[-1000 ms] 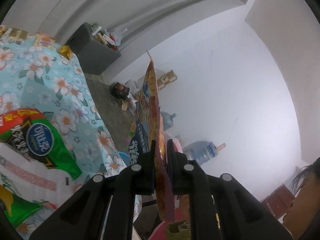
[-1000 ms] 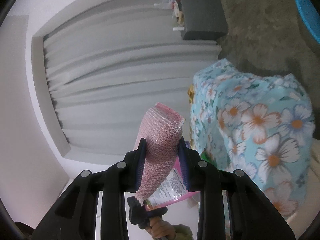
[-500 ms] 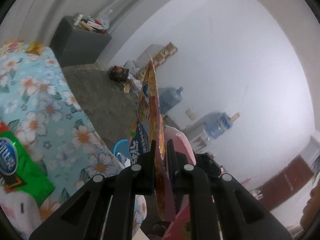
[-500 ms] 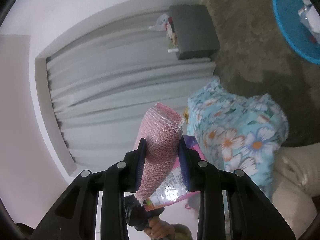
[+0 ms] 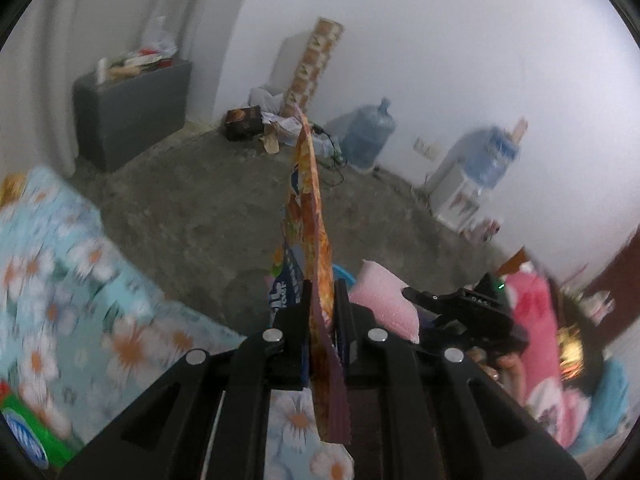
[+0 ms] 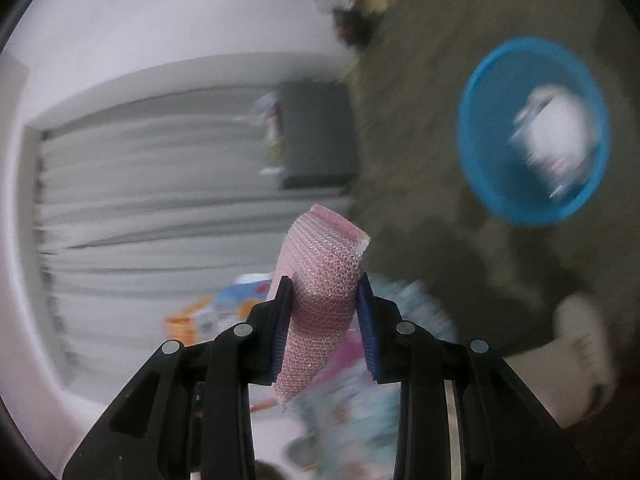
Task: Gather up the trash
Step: 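Carry both bags over the blue wastebasket and open both tools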
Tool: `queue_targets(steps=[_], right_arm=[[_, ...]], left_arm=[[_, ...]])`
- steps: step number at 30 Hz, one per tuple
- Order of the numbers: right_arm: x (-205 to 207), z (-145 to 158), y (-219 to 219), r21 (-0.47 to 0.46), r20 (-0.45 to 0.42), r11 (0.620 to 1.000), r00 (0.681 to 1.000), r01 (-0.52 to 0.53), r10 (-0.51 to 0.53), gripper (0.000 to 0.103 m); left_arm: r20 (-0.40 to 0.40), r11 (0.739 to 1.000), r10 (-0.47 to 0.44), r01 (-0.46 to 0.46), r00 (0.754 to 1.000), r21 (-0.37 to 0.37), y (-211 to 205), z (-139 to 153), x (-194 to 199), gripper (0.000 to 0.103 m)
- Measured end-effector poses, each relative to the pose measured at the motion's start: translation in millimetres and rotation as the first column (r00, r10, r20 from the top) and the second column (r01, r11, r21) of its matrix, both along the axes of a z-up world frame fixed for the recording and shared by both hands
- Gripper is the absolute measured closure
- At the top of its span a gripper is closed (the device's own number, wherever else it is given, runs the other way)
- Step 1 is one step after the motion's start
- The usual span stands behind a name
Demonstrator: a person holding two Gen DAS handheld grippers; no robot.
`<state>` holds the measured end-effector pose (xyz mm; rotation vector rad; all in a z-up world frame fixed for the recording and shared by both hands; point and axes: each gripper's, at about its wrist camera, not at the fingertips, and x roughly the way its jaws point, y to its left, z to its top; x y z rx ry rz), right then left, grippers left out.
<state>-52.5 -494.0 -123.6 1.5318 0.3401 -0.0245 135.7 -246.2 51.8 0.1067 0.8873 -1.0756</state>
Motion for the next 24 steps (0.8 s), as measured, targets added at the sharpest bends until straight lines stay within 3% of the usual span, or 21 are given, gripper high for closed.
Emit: queue_targets(steps=[5,11,19,20,21,23,24], right_arm=[[-9,-7,-17,-0.174,-0.197,0.982,0.974,0.076,-0.11,0.074],[-1,-27,-34,-0.33,-0.395,0.942,0.897,0.061,-0.197,0.074],[34,-59,-54,-0.425,-0.513,0.905,0.82,0.013,-0.253,0.068],[38,-65,-57,-0.426,-0.522,0.905,0.813,0.014,-0.258,0.065],[41,-74,-62,-0.418,-0.531,0.908,0.805,0.021,-0.264,0.056],[43,-93,-70,-0.388,-0.543,0.921,0.797,0.041,-0.265,0.046],[43,-101,-73,-0.366,-0.561,0.93,0.787,0.043,-0.258,0.046]], left_arm=[[0.023,0.994,-0.067,0.065,0.997,0.092,-60,-25,6,0.093],[0.043,0.967,-0.142,0.129,0.989,0.219,-131,-63,12,0.093],[0.043,0.897,-0.227,0.191,0.973,0.399,-223,-139,17,0.093],[0.034,0.886,-0.232,0.196,0.972,0.421,-232,-150,17,0.088],[0.014,0.876,-0.228,0.199,0.973,0.439,-242,-163,17,0.071],[-0.038,0.871,-0.209,0.204,0.977,0.446,-253,-179,20,0.052],[-0.054,0.874,-0.19,0.194,0.98,0.446,-256,-185,22,0.052]])
